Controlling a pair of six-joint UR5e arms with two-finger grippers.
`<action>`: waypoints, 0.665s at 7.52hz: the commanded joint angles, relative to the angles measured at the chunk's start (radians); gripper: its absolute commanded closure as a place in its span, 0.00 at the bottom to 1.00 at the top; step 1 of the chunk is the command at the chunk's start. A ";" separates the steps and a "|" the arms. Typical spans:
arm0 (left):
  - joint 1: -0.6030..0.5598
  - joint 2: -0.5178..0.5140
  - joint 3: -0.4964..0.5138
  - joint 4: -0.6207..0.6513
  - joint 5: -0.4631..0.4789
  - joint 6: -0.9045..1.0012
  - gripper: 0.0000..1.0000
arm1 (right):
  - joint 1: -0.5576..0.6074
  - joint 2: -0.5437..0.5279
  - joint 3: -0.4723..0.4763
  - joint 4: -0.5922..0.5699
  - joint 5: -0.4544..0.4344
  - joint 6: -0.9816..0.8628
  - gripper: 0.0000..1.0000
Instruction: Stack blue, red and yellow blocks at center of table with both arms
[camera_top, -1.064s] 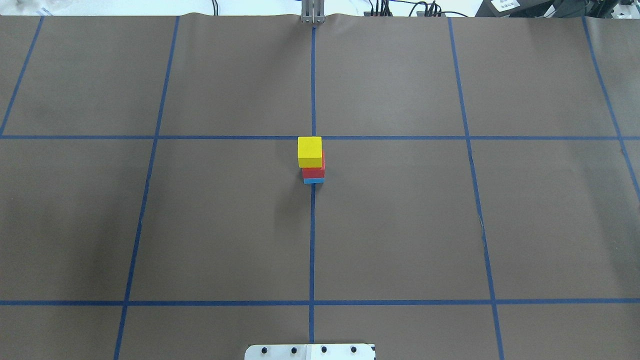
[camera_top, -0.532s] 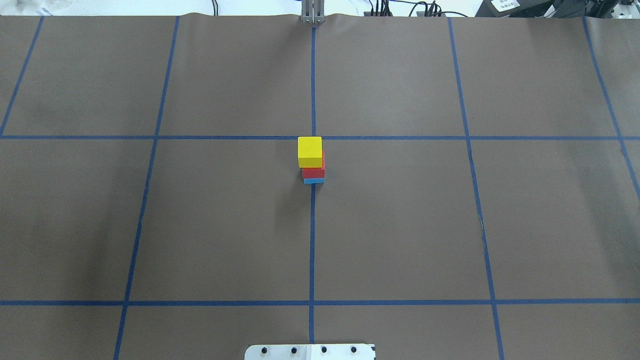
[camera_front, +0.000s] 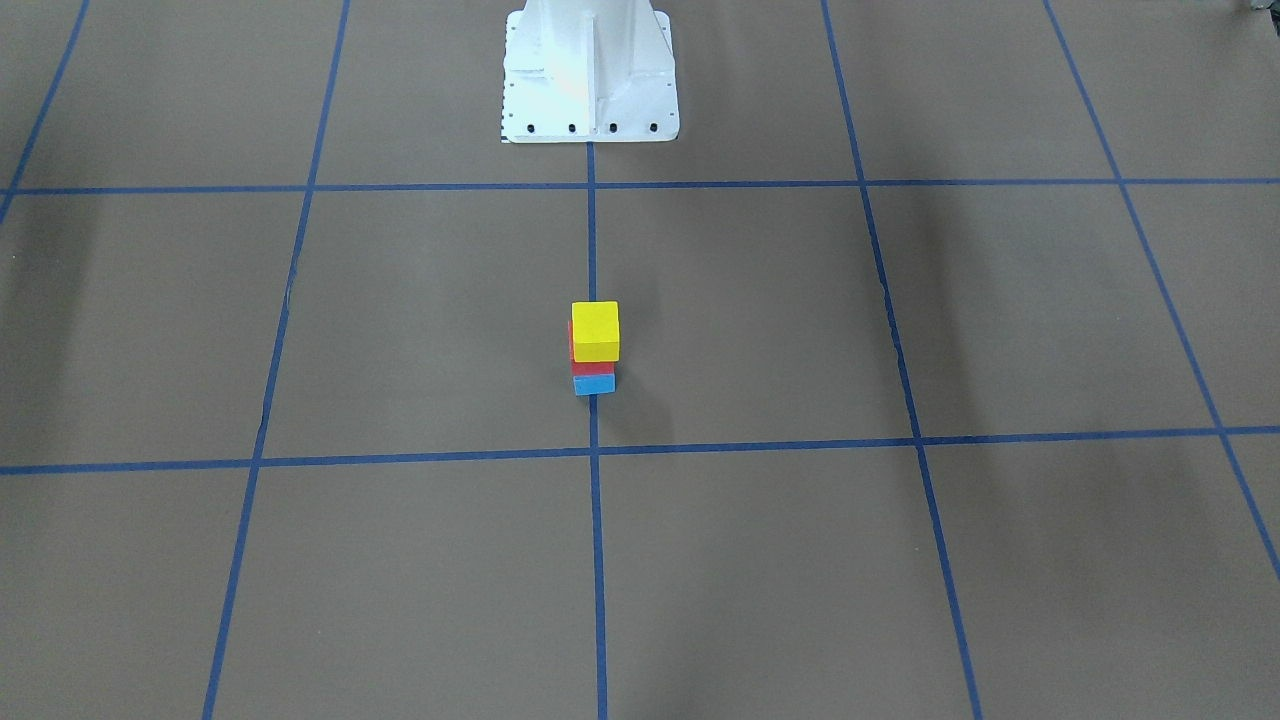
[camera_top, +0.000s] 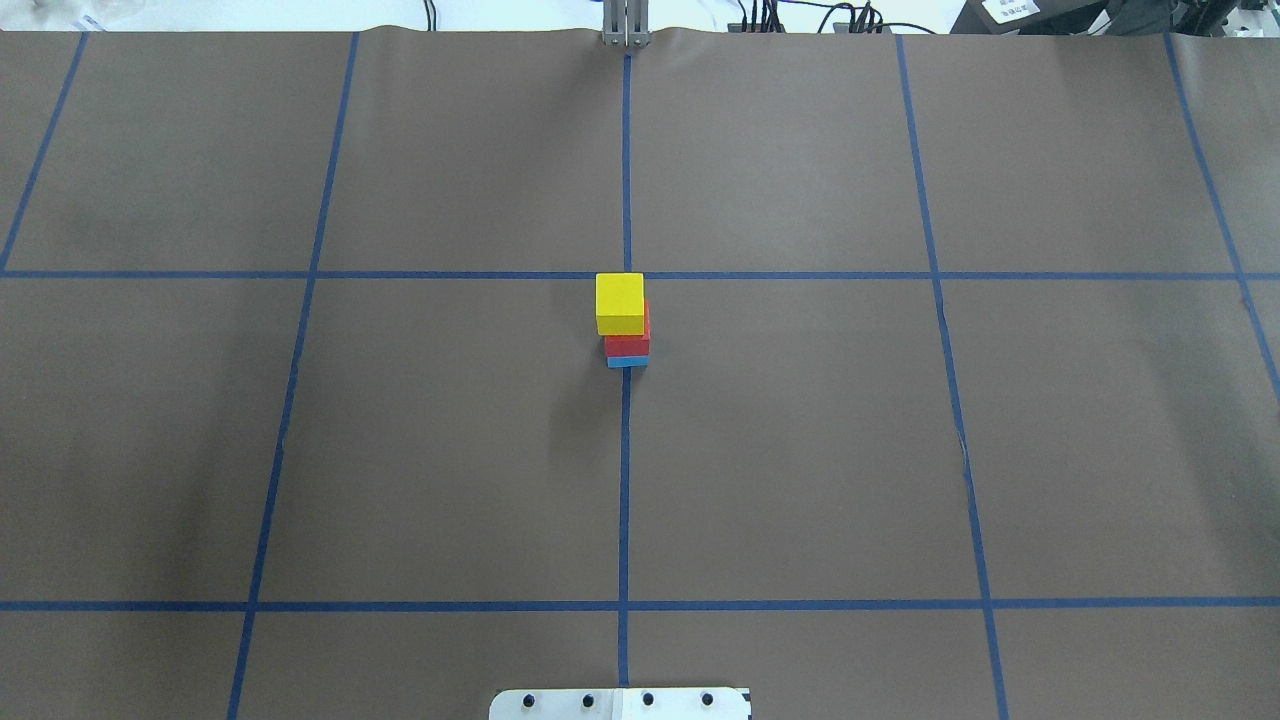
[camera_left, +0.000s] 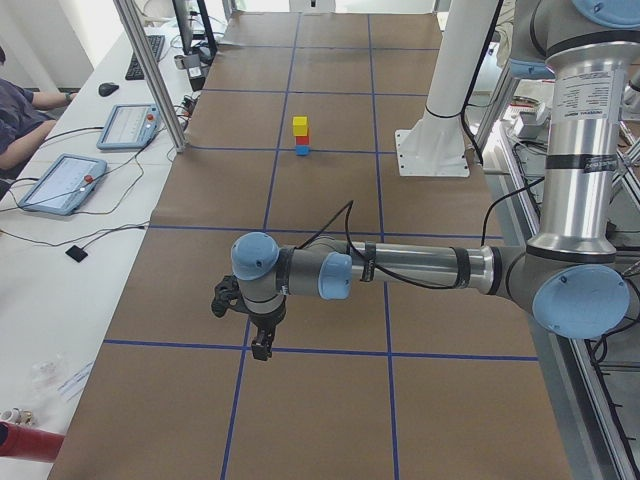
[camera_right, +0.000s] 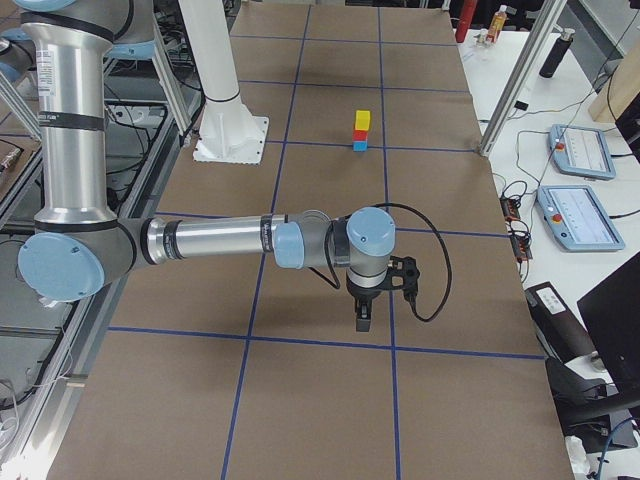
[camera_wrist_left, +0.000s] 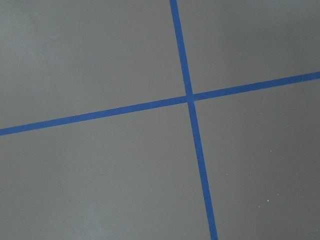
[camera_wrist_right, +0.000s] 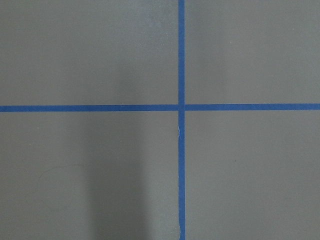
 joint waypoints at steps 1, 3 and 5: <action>0.000 -0.001 0.000 0.000 0.000 0.000 0.00 | 0.000 -0.002 -0.003 0.002 0.000 0.000 0.00; 0.000 -0.001 0.003 0.000 0.000 0.000 0.00 | 0.000 -0.002 -0.005 0.003 0.000 0.000 0.00; 0.000 0.001 0.009 0.000 0.000 0.001 0.00 | 0.000 -0.002 -0.005 0.003 0.000 -0.001 0.00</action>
